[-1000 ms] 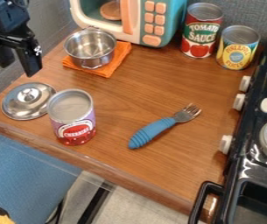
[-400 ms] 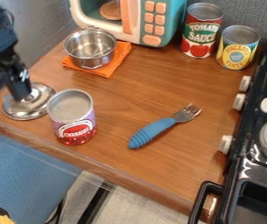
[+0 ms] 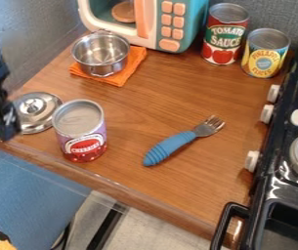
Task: Move the can to the upper side of the table
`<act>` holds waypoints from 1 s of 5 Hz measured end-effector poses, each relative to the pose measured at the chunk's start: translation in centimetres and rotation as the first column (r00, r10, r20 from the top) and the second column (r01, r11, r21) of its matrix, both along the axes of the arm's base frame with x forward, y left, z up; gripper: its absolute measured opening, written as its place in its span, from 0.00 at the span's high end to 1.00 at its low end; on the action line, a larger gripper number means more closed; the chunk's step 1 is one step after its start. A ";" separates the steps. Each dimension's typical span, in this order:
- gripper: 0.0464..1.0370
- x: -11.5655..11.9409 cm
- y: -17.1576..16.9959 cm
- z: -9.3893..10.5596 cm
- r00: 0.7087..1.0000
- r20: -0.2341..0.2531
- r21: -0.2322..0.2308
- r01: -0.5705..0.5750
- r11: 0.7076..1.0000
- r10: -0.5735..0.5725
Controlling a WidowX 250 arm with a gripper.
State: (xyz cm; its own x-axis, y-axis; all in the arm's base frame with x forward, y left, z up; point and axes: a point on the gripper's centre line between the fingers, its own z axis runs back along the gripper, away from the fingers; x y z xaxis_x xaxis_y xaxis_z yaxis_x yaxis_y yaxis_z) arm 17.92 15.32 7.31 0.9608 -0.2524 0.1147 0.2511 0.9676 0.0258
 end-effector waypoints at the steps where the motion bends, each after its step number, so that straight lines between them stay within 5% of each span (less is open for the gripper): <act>1: 0.04 -0.1 -0.8 -1.2 0.999 0.007 0.024 0.035 0.999 -0.035; 5: 0.04 1.6 -6.0 -2.1 0.998 -0.019 0.033 0.063 0.997 -0.062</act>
